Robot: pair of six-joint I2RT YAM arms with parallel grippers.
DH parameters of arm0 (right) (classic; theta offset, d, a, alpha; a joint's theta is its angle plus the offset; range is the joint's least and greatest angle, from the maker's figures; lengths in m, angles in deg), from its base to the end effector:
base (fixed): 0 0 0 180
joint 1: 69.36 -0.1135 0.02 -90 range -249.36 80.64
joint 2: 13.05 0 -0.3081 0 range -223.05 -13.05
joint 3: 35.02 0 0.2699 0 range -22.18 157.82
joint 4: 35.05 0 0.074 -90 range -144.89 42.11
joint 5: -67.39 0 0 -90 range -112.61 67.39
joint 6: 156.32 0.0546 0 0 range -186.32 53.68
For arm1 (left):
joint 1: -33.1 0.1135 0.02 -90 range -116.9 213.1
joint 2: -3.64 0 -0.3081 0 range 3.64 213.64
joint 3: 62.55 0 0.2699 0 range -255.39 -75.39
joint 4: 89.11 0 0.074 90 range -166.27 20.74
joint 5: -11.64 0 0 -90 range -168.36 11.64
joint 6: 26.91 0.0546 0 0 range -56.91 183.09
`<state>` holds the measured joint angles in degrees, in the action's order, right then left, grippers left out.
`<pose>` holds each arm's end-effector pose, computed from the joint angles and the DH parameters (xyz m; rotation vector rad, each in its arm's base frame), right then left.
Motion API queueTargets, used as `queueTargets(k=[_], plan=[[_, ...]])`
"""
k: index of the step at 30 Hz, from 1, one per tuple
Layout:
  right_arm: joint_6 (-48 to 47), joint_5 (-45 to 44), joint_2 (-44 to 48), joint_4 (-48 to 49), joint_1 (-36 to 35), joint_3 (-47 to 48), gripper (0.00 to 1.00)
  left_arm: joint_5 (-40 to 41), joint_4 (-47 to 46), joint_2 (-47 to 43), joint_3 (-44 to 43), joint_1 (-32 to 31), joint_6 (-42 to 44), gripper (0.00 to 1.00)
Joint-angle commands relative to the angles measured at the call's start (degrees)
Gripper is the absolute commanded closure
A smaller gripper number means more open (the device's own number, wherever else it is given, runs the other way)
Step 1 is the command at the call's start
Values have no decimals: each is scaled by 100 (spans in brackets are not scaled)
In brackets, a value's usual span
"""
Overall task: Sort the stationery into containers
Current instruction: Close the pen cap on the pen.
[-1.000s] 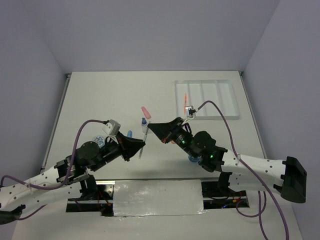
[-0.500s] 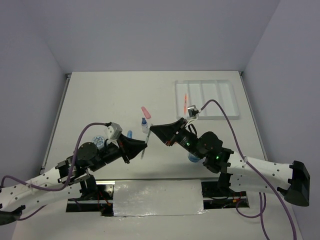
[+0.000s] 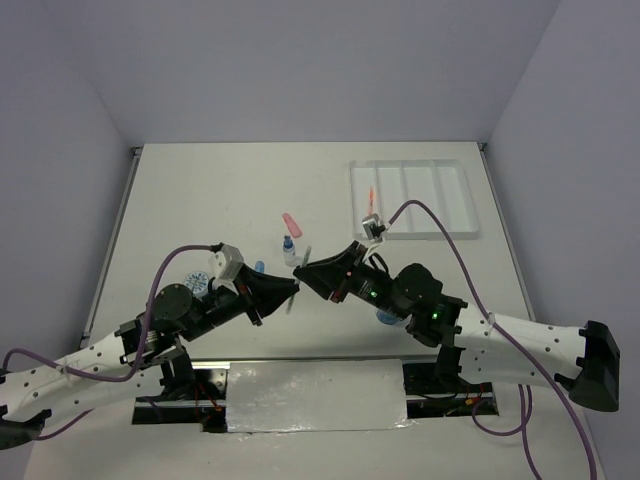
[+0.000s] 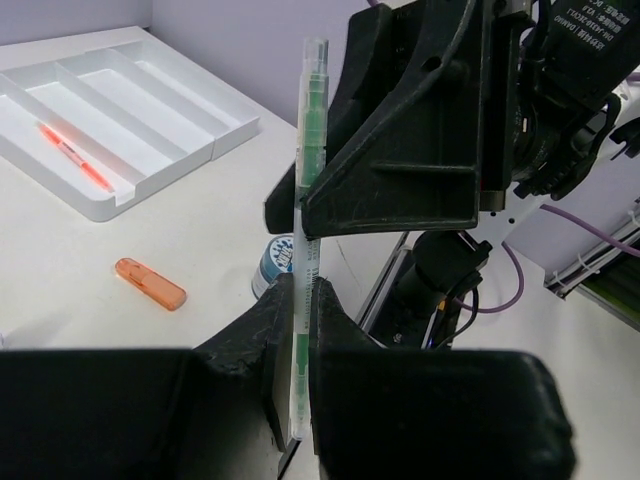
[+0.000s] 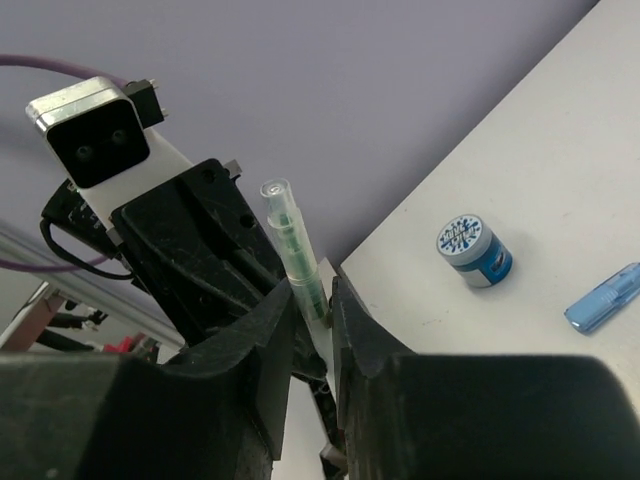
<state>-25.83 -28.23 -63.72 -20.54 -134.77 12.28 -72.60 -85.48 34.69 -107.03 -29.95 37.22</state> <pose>0.0964 0.1979 0.3607 -0.2427 1.5247 1.4502 0.0706 -0.1268 0.3569 0.3962 1.4612 -1.2028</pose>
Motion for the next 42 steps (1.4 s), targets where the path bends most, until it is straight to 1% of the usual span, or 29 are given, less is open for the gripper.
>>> queueTargets(k=[1, 2, 3, 5, 6, 7, 8, 9, 10, 12, 13, 14, 15, 16, 17, 18, 21, 23, 24, 25, 27, 28, 29, 31, 36, 42], plan=[[-85, 193, 102, 103, -42, 61, 74, 74, -476, 6, -44, 3, -85, 100], [-85, 220, 84, 138, -42, 61, 78, 118, -467, 41, -70, -6, -111, 100], [-85, 229, 58, 130, -42, 61, 84, 118, -467, 120, -97, 3, -138, 100], [-120, 255, 31, 138, -42, 79, 91, 127, -415, 304, -220, -6, -208, 92], [-172, 290, 31, 173, -42, 79, 92, 101, -389, 375, -324, -6, -226, 88], [-312, 377, 23, 182, -60, 96, 94, 66, -362, 445, -369, 3, -226, 77], [-383, 387, 14, 148, -86, 157, 97, 22, -362, 577, -396, 3, -217, 72], [-454, 387, 23, 121, -112, 184, 98, -65, -362, 639, -457, -6, -208, 66], [-576, 431, 31, 51, -121, 245, 98, -101, -362, 700, -483, 3, -199, 58], [-691, 492, 40, -19, -121, 298, 98, -189, -362, 850, -536, 3, -191, 56], [-779, 527, 40, -80, -121, 351, 98, -207, -362, 894, -545, -6, -191, 59], [-832, 528, 31, -177, -121, 403, 98, -233, -397, 920, -528, 3, -182, 64], [-832, 536, 31, -178, -130, 404, 98, -251, -432, 921, -510, 3, -164, 64], [-841, 589, 14, -239, -130, 430, 98, -277, -467, 921, -493, -6, -164, 77], [-850, 676, 5, -248, -139, 439, 98, -268, -485, 895, -466, -6, -173, 86], [-876, 686, -4, -292, -130, 439, 97, -242, -485, 877, -466, 3, -190, 99], [-911, 642, -4, -336, -130, 430, 95, -277, -485, 807, -440, -6, -156, 100], [-955, 624, 5, -345, -130, 430, 83, -347, -511, 736, -422, -6, -120, 100], [-981, 633, 14, -319, -130, 422, 75, -374, -511, 701, -405, 3, -103, 100], [-1008, 642, 31, -301, -130, 421, 58, -409, -537, 631, -378, 3, -94, 100], [-1060, 598, 92, -344, -130, 430, 46, -461, -573, 561, -317, 3, -68, 100], [-1104, 572, 119, -380, -113, 448, 38, -531, -590, 508, -308, 3, -50, 100], [-1139, 572, 137, -423, -121, 474, 35, -532, -590, 490, -290, -6, -24, 100], [-1254, 572, 198, -511, -113, 562, 33, -724, -573, 490, -290, 3, 3, 100], [-1439, 580, 198, -775, -42, 983, 38, -1076, -608, 569, -282, 3, 73, 100], [-1500, 695, 128, -819, -34, 1239, 44, -1156, -547, 674, -325, 3, 126, 100]])
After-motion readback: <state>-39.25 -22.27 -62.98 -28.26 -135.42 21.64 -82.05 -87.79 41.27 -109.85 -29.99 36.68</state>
